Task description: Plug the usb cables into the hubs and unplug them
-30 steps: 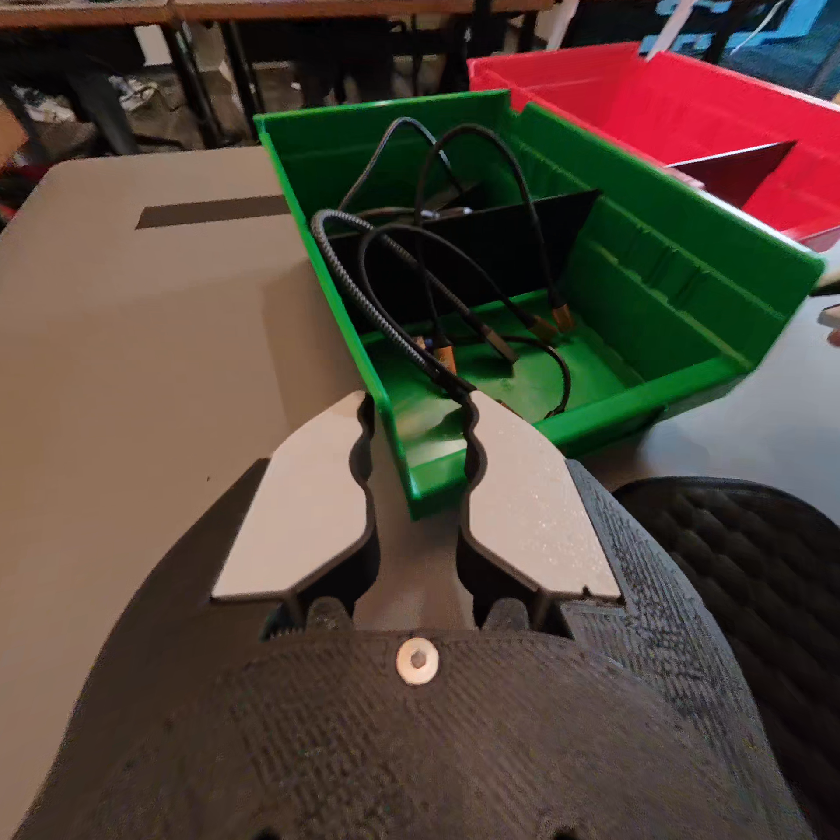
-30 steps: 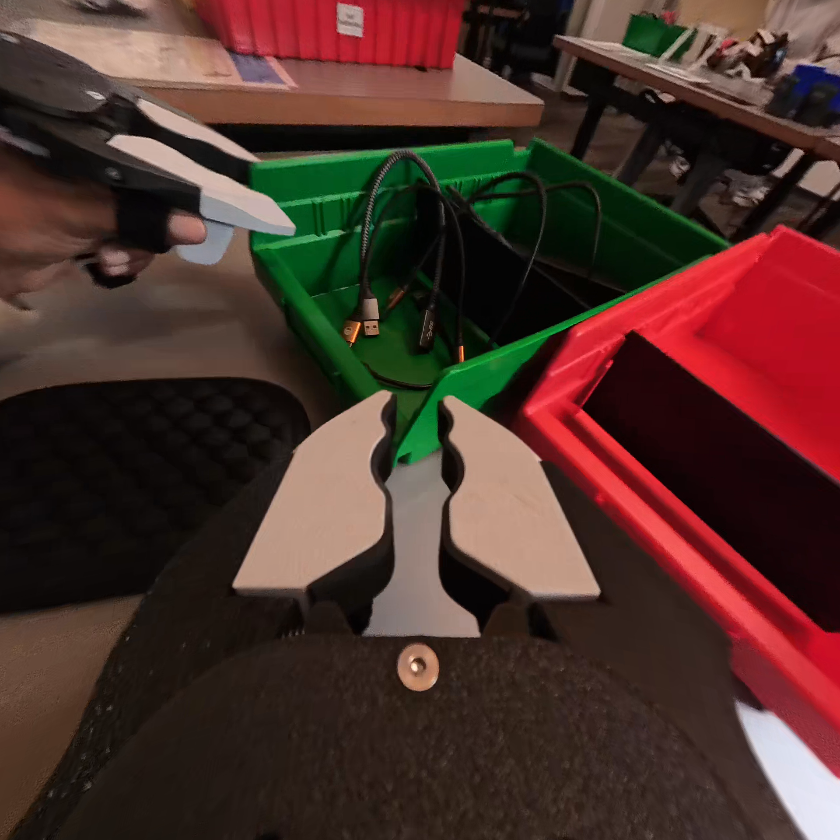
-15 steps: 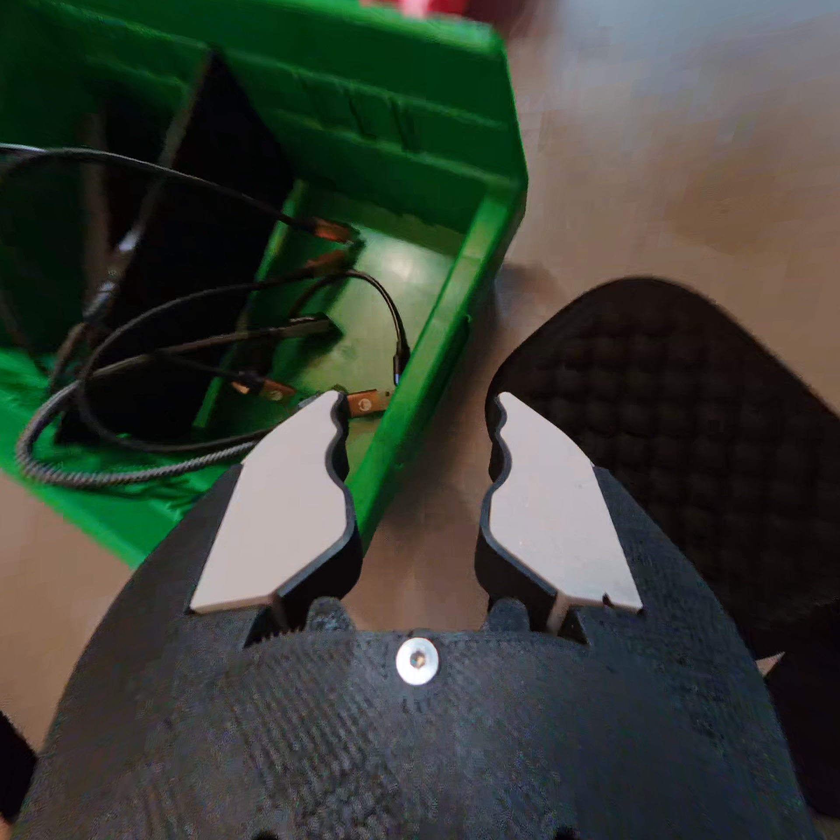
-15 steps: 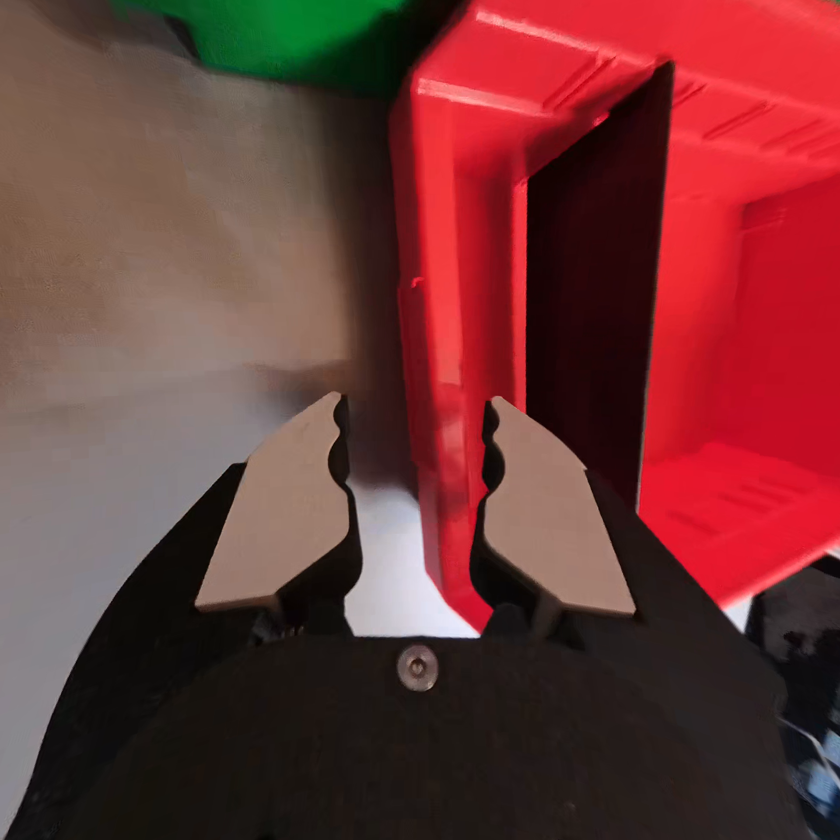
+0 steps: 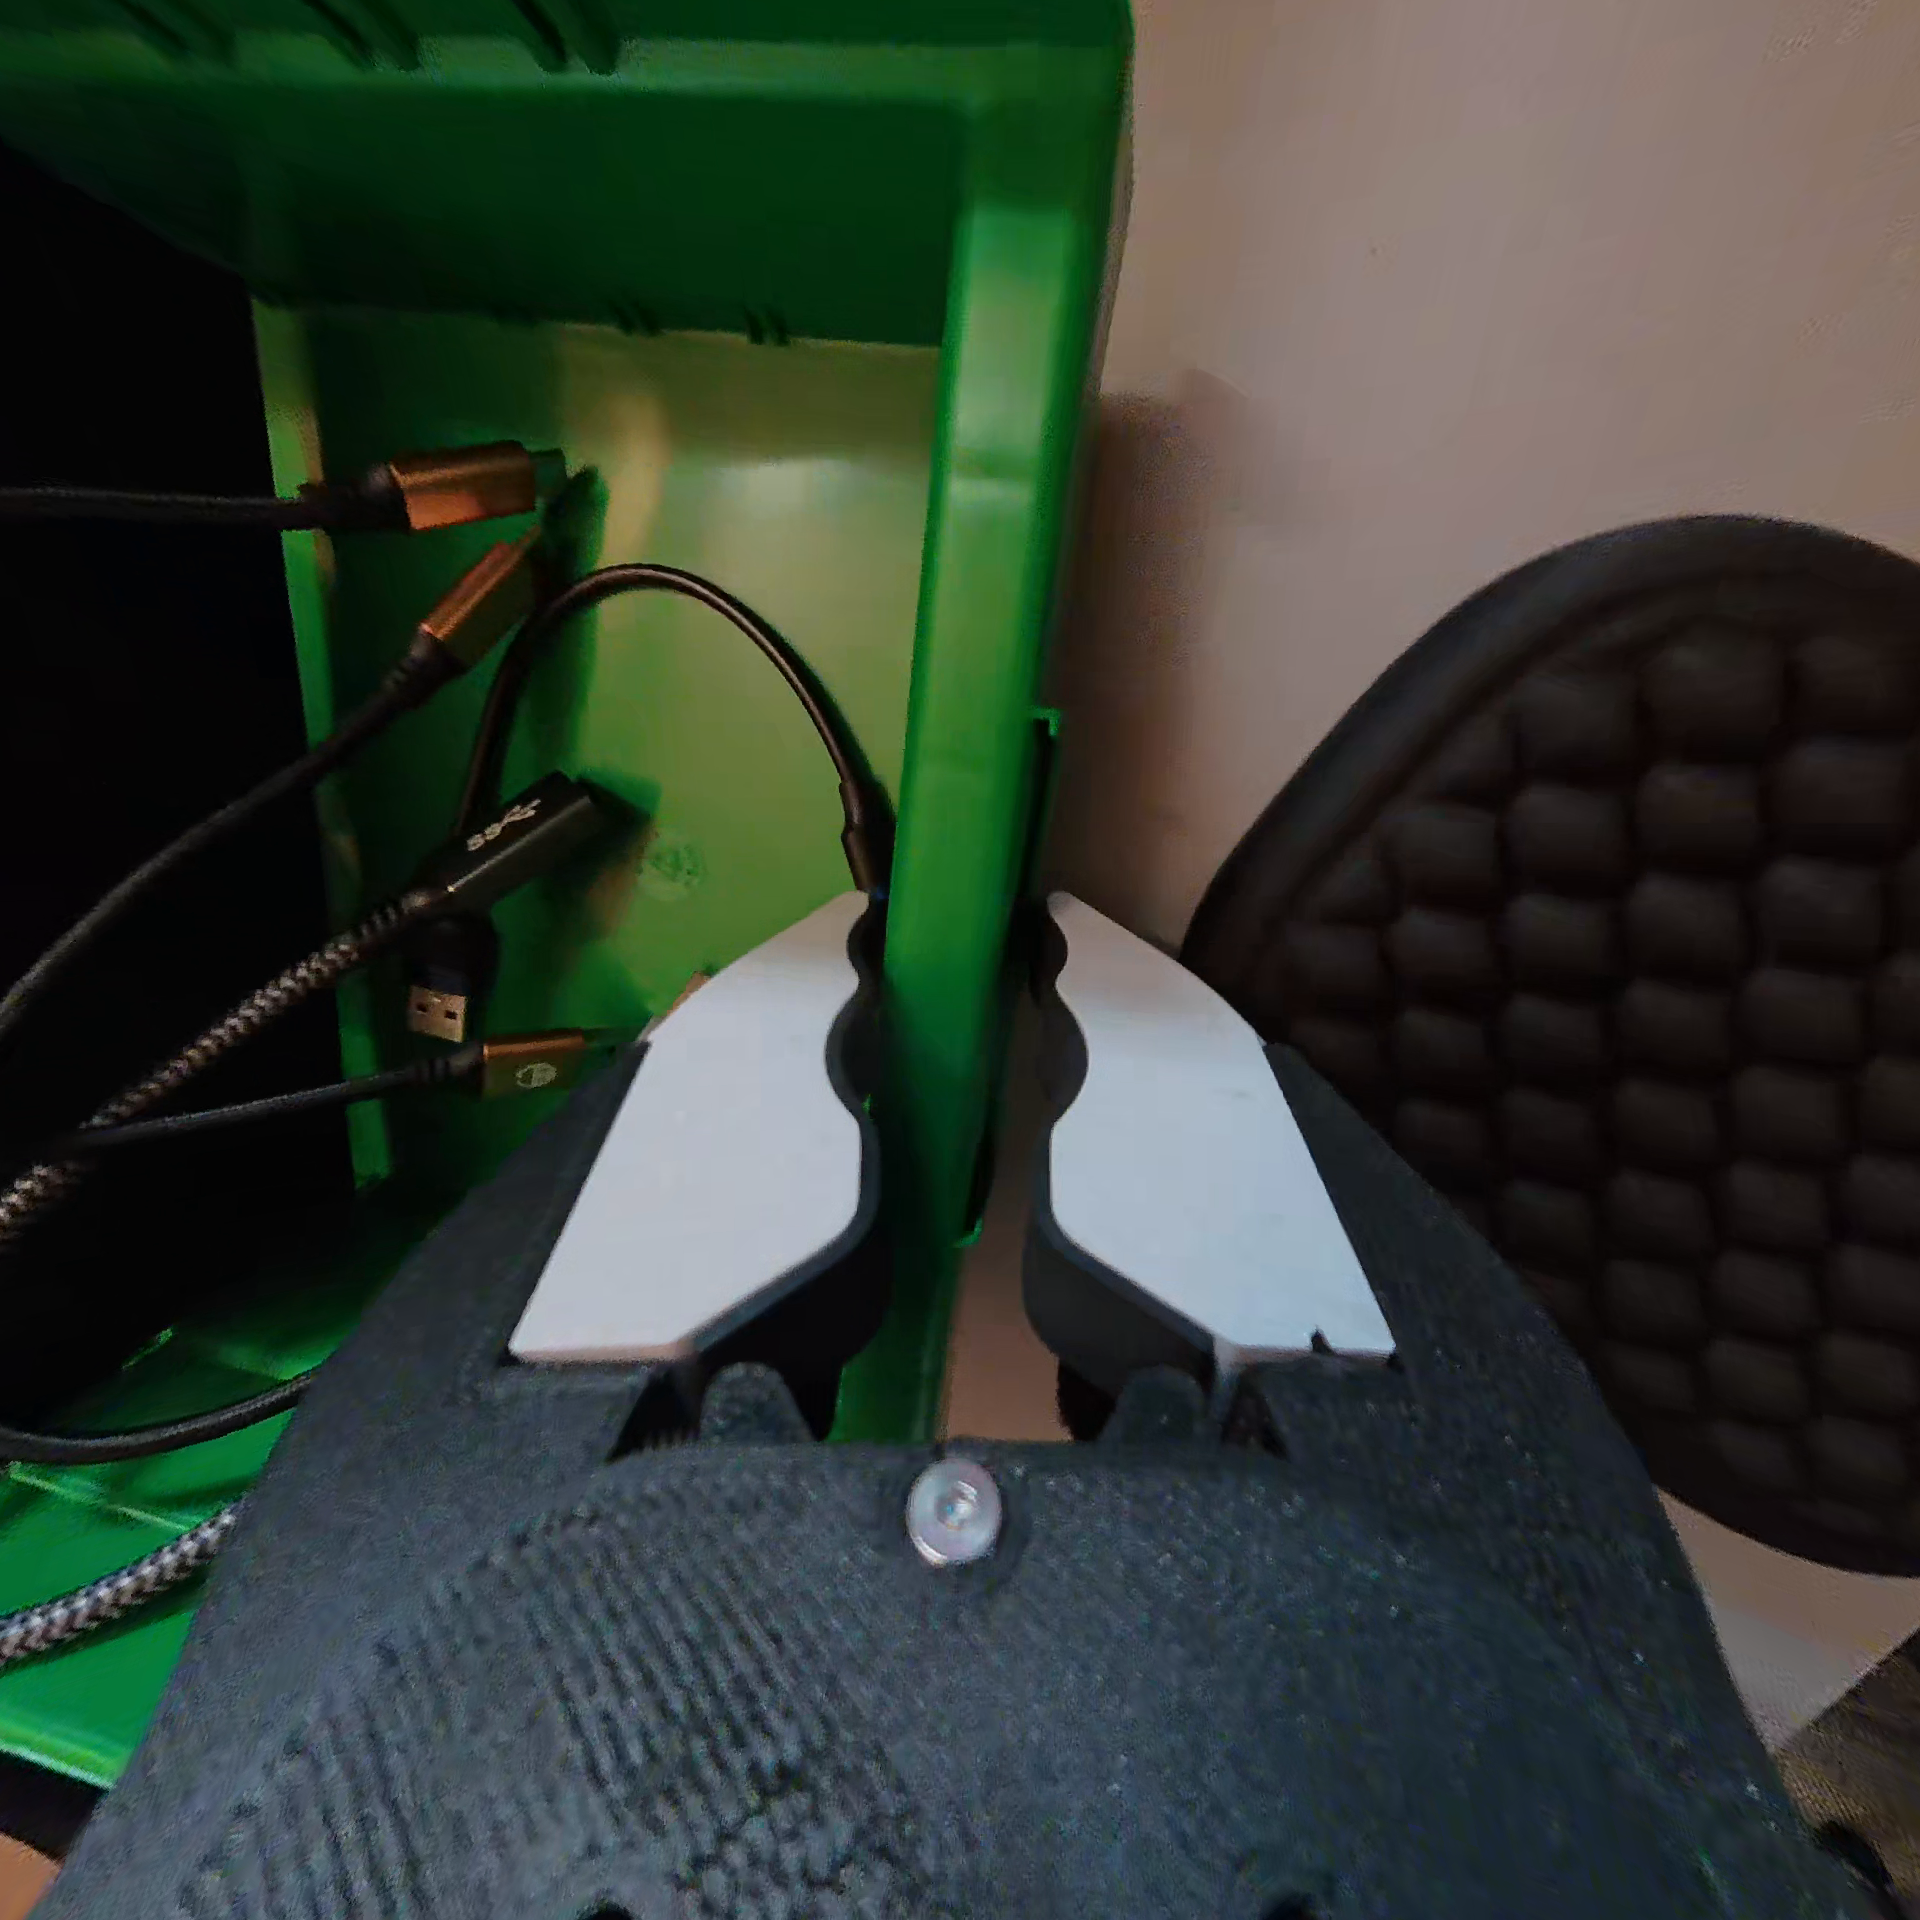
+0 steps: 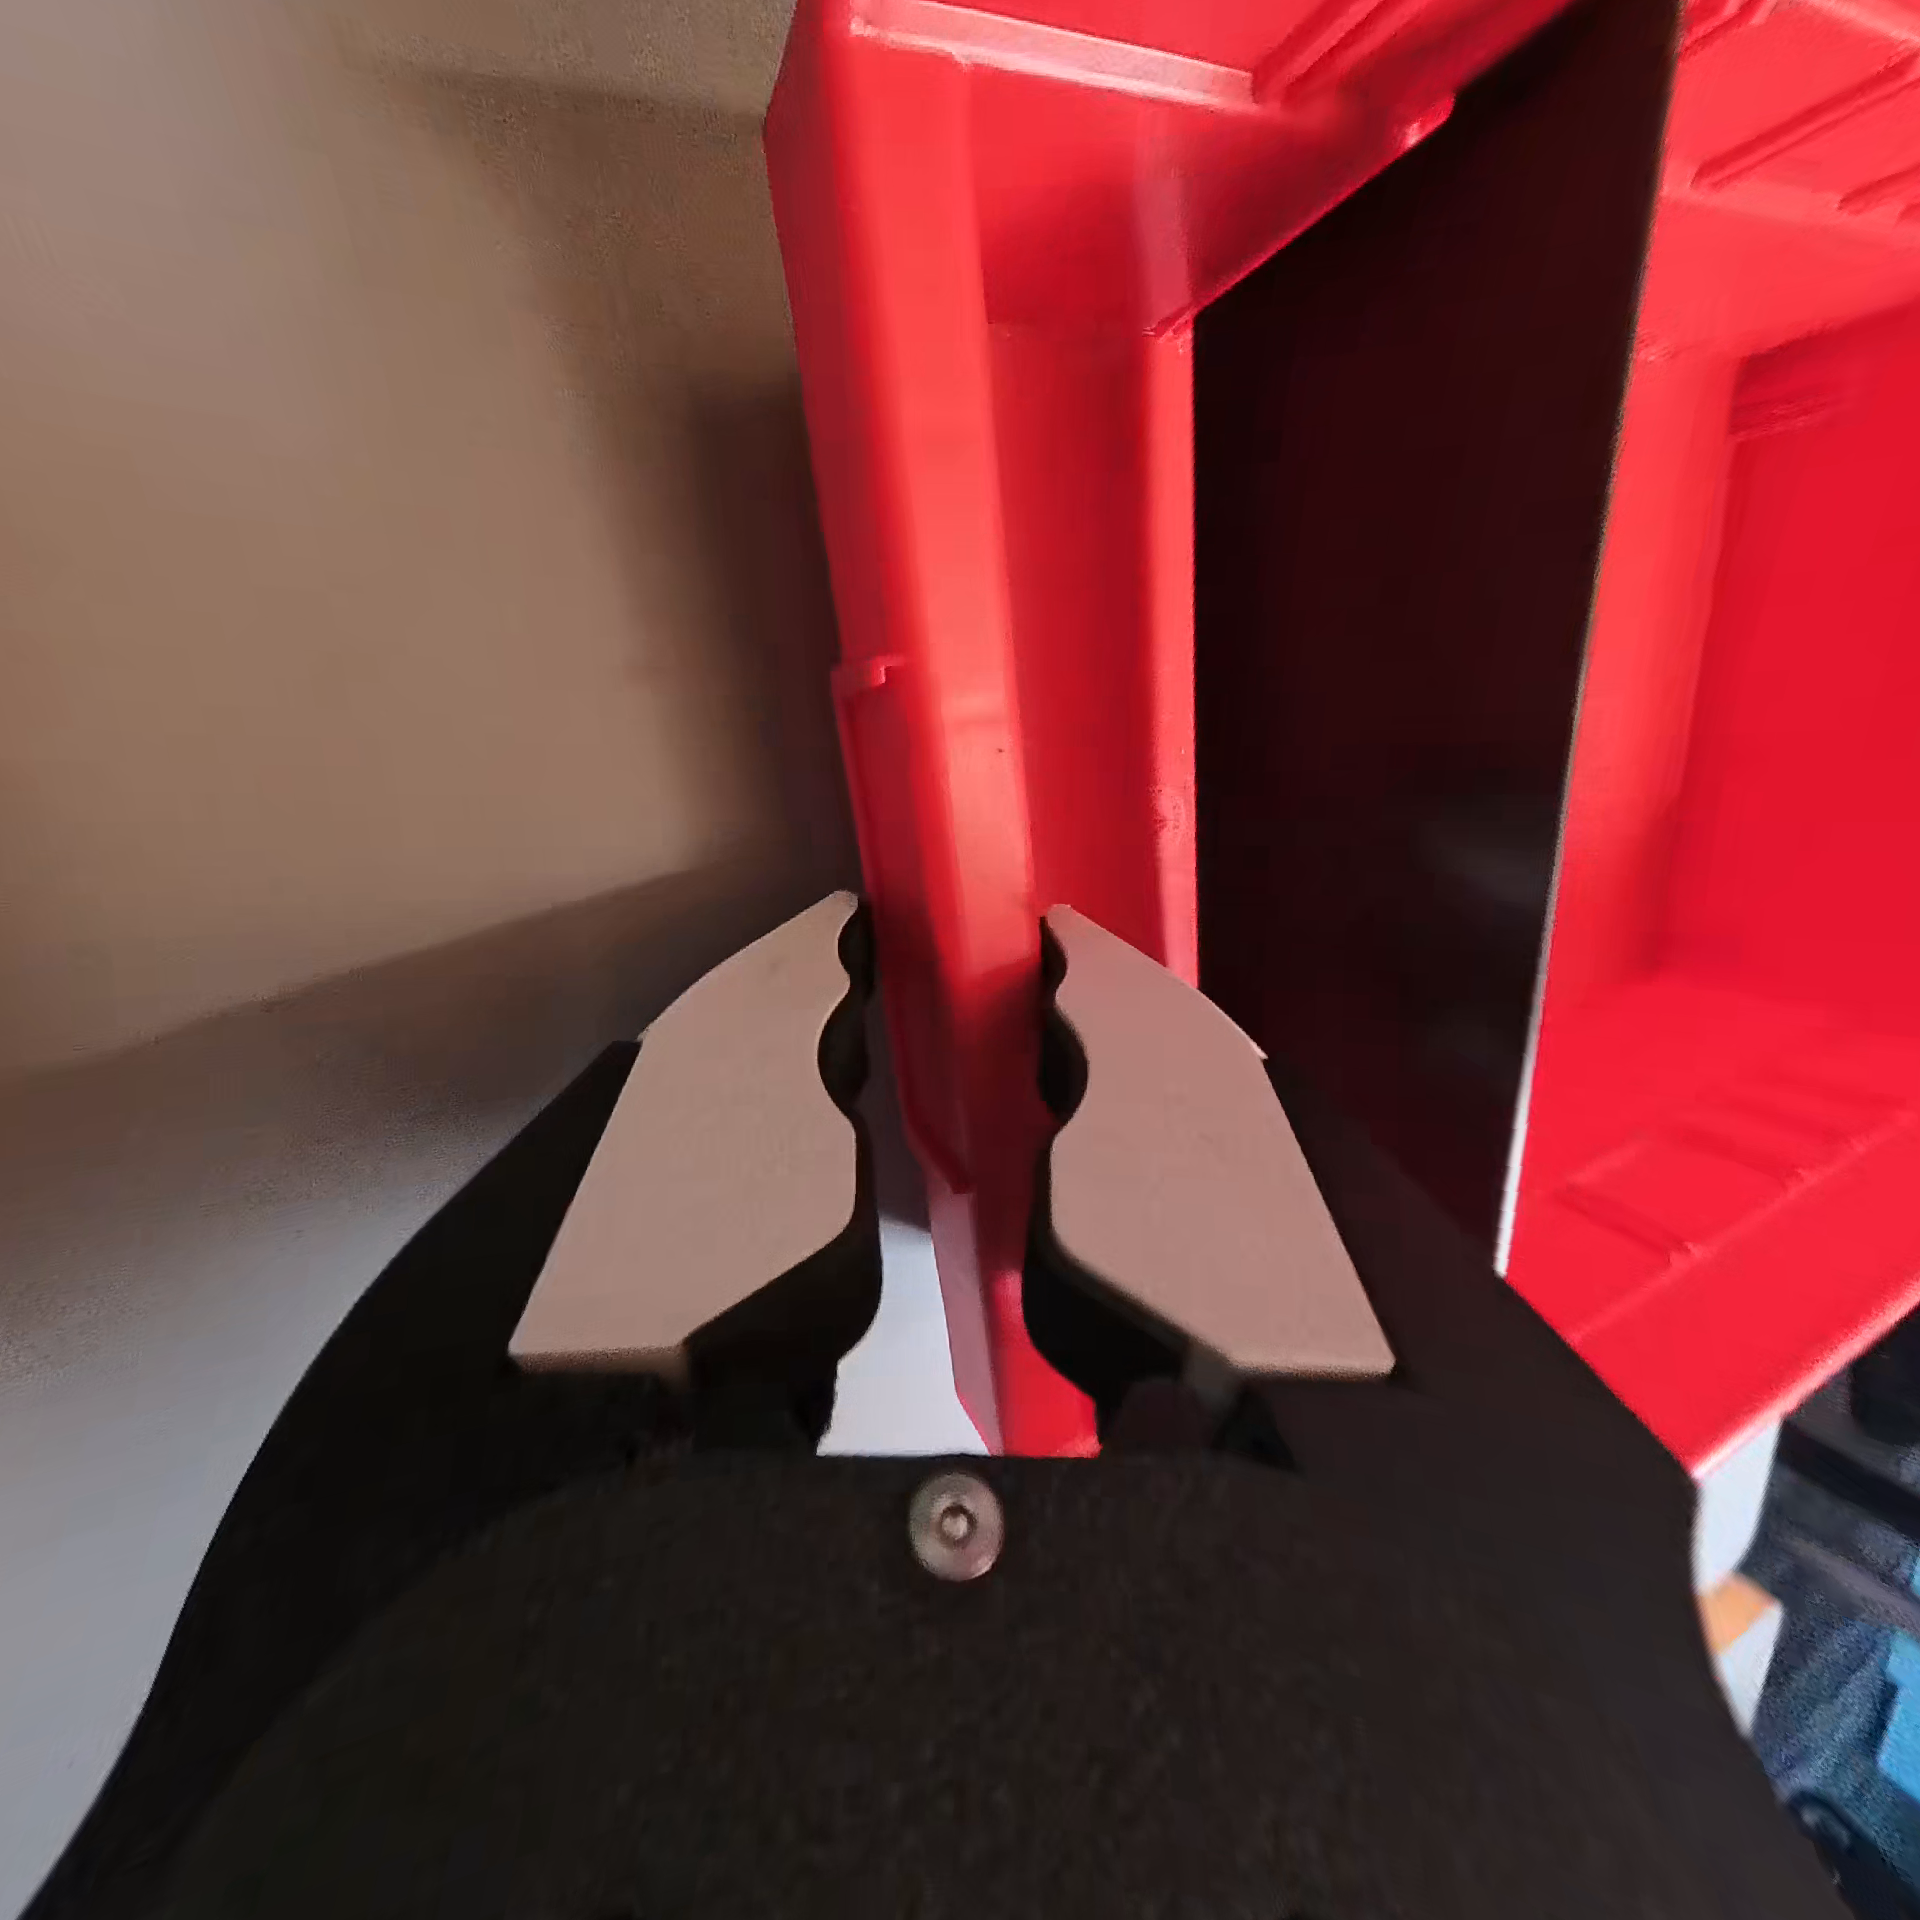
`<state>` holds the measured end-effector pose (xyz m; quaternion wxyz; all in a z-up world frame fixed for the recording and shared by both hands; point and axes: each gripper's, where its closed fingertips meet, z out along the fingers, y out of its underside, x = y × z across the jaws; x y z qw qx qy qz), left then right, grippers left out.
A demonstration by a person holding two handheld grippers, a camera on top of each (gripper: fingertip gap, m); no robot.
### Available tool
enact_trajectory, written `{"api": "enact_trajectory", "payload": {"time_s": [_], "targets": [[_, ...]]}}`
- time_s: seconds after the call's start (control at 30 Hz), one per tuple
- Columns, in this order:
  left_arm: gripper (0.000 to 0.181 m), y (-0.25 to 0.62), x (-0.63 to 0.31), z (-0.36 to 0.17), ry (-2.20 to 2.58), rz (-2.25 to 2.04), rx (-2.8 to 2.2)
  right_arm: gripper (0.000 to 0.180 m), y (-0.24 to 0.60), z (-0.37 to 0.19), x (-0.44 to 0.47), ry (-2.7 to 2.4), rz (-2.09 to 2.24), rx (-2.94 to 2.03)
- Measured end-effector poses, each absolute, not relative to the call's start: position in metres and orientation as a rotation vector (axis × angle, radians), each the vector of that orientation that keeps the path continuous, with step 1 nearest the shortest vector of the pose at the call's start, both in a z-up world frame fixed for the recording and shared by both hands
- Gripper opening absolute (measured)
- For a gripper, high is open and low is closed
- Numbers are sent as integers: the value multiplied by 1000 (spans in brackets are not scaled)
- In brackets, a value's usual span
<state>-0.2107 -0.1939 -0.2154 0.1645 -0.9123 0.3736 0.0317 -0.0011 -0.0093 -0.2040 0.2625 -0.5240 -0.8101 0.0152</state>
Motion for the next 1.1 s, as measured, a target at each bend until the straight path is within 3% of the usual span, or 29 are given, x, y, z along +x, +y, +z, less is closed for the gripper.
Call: {"api": "enact_trajectory", "payload": {"time_s": [0.43,0.87,1.1], "targets": [[27,-149,-218,-215,1070,117,-2571,29,83,-205,135,-1953,-85,-1681],[28,-108,-238,-214,1018,114,-2522,30,156,-204,149,-1828,-98,-1734],[35,-97,-233,-197,894,45,-2430,44,141,-171,139,-1607,117,-1658]]}}
